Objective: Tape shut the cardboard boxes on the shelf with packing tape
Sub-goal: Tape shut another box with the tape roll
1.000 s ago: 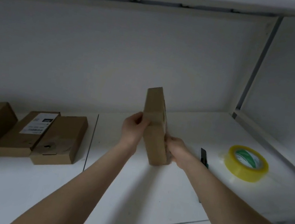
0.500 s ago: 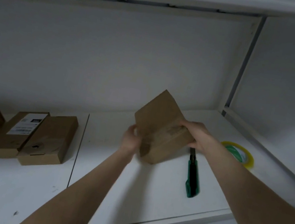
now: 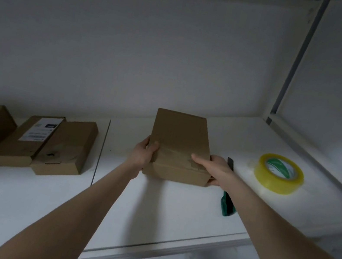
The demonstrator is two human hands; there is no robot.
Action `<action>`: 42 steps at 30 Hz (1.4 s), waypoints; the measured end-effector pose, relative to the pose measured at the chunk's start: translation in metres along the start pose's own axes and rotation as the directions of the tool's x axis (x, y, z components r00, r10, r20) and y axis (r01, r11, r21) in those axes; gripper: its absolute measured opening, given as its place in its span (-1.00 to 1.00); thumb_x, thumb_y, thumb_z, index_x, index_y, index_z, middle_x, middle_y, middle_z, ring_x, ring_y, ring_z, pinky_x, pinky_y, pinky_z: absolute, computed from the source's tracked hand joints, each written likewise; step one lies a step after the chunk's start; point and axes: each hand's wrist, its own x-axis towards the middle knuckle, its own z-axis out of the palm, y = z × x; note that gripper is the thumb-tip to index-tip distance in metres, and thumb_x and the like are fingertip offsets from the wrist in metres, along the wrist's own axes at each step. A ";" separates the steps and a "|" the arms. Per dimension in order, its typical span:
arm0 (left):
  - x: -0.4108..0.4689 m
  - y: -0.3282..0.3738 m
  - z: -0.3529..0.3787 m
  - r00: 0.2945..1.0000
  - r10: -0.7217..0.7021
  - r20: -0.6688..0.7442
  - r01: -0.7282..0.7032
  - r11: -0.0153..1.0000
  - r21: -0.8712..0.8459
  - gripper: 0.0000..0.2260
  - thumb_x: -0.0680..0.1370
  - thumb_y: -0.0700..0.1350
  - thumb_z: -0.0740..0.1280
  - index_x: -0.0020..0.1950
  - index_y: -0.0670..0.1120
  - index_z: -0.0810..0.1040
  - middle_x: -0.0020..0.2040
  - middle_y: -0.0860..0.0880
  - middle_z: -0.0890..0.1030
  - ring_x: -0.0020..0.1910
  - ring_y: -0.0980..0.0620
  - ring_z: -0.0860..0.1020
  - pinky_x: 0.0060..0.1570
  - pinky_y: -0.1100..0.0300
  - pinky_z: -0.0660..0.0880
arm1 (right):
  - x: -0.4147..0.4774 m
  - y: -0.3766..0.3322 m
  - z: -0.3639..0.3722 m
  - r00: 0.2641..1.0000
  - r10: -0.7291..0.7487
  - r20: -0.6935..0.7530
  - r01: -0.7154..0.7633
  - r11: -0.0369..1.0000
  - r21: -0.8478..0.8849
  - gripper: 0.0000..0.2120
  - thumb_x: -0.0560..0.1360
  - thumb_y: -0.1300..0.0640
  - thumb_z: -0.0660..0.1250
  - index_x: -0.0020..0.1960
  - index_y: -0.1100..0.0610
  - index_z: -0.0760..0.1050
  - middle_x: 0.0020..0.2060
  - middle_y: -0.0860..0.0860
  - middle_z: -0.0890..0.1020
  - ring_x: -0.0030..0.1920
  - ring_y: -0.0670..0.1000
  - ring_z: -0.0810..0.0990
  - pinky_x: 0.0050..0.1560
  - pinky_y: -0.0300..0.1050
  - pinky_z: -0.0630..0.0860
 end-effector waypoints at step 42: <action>0.030 -0.013 -0.019 0.968 -0.009 -0.250 0.095 0.939 0.331 -0.56 0.65 -0.07 0.07 0.51 -0.16 0.21 0.47 -0.20 0.29 0.41 -0.21 0.31 0.38 -0.01 0.26 | 0.015 -0.038 0.033 0.930 -0.366 0.044 0.242 0.516 -0.822 -0.26 0.57 -0.36 -0.09 0.59 -0.03 -0.23 0.57 0.10 -0.21 0.56 0.19 -0.25 0.53 0.18 -0.14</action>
